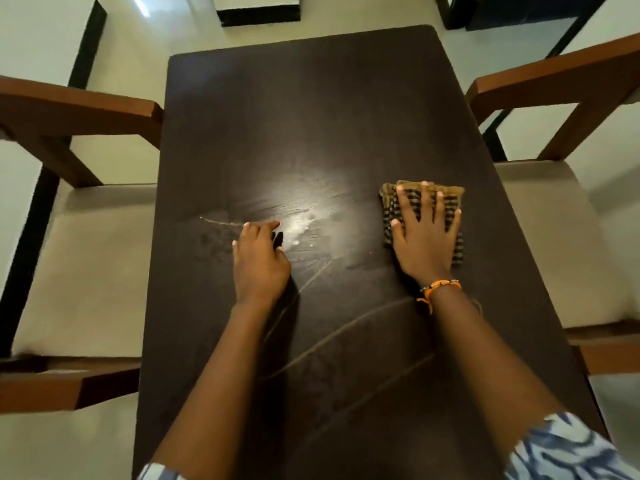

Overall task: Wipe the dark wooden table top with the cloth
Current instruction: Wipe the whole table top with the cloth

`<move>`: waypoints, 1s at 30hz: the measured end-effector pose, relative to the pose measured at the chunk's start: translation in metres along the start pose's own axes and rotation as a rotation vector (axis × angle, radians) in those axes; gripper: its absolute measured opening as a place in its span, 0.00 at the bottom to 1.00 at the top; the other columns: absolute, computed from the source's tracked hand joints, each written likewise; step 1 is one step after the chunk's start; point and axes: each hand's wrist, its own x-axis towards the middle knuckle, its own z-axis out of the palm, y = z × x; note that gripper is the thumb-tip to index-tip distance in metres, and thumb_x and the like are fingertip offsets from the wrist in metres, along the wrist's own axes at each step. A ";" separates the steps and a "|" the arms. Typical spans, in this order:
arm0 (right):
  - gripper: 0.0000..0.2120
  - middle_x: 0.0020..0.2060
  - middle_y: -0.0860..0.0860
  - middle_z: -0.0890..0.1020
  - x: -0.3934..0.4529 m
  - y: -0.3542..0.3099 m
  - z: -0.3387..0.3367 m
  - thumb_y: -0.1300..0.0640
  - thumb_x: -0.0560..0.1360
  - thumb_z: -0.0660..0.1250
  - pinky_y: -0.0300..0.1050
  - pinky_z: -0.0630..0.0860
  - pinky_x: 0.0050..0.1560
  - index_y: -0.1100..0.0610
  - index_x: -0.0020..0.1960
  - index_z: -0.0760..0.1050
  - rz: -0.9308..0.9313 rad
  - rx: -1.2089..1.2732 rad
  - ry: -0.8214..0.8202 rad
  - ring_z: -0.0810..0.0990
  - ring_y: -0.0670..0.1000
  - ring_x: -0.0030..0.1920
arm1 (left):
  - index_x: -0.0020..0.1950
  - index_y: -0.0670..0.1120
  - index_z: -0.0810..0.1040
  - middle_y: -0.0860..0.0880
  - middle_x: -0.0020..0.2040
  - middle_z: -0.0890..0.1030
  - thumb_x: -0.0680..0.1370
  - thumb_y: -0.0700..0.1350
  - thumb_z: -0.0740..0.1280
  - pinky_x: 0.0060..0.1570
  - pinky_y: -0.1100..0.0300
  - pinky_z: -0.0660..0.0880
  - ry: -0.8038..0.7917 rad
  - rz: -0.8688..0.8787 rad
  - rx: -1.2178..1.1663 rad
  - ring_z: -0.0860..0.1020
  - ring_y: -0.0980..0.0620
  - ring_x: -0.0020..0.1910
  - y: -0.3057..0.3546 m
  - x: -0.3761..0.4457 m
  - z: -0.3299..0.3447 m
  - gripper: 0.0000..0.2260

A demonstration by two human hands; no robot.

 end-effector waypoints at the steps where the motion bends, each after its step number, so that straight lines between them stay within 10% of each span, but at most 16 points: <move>1: 0.28 0.77 0.53 0.51 -0.004 -0.019 0.003 0.48 0.78 0.55 0.65 0.45 0.72 0.44 0.75 0.51 -0.023 -0.004 -0.005 0.51 0.59 0.76 | 0.68 0.43 0.69 0.44 0.67 0.71 0.76 0.35 0.61 0.72 0.43 0.56 0.009 -0.007 -0.011 0.64 0.44 0.71 -0.005 -0.002 -0.005 0.21; 14: 0.27 0.76 0.50 0.57 -0.049 -0.226 0.040 0.48 0.75 0.57 0.62 0.43 0.72 0.42 0.74 0.57 -0.560 0.149 -0.167 0.52 0.56 0.76 | 0.60 0.41 0.76 0.38 0.59 0.76 0.73 0.32 0.59 0.66 0.40 0.65 0.137 -0.165 -0.073 0.72 0.38 0.61 -0.076 -0.009 -0.064 0.17; 23: 0.26 0.76 0.49 0.57 -0.023 -0.087 0.019 0.48 0.77 0.56 0.63 0.51 0.72 0.42 0.74 0.56 -0.110 0.029 0.003 0.56 0.56 0.75 | 0.66 0.43 0.71 0.41 0.66 0.72 0.73 0.30 0.60 0.69 0.43 0.62 0.088 -0.160 -0.109 0.70 0.42 0.66 -0.099 -0.010 -0.061 0.22; 30: 0.27 0.77 0.52 0.54 -0.025 -0.146 0.030 0.48 0.77 0.56 0.65 0.45 0.71 0.44 0.75 0.53 0.051 0.047 0.042 0.52 0.59 0.76 | 0.69 0.43 0.68 0.41 0.66 0.71 0.73 0.30 0.59 0.68 0.47 0.67 0.118 -0.156 -0.124 0.69 0.41 0.65 -0.124 -0.011 -0.068 0.24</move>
